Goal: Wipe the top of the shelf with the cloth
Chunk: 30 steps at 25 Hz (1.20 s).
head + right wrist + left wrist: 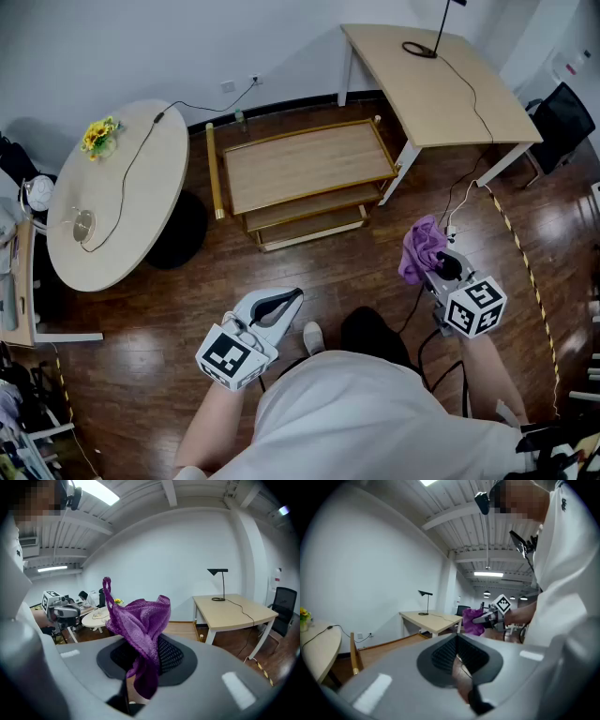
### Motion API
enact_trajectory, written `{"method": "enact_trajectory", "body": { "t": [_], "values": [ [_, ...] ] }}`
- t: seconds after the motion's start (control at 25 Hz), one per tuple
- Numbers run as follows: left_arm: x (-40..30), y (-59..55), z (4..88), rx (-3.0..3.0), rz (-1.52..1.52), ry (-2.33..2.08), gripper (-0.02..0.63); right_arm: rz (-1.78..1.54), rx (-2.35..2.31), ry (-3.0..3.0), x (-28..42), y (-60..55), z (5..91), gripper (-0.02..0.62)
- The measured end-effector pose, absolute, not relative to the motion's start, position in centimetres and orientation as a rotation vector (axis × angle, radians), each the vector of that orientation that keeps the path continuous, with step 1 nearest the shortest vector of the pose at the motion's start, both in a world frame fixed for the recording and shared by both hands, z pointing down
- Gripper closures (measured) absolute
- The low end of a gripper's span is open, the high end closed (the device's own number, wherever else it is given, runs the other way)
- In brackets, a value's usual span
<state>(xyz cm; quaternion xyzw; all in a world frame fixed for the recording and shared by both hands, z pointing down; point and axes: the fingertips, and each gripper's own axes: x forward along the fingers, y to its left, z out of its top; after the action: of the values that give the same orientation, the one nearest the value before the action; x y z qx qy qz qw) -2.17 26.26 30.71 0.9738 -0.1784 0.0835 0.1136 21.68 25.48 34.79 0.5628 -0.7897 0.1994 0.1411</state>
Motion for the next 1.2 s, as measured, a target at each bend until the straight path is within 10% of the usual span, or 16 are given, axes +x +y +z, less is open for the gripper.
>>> {"method": "enact_trajectory", "body": {
  "t": [1.2],
  "values": [
    [5.2,-2.9,30.8,2.724,0.335,-0.808,0.586,0.932,1.468,-1.856,40.8,-21.7,60.1,0.489]
  ]
}}
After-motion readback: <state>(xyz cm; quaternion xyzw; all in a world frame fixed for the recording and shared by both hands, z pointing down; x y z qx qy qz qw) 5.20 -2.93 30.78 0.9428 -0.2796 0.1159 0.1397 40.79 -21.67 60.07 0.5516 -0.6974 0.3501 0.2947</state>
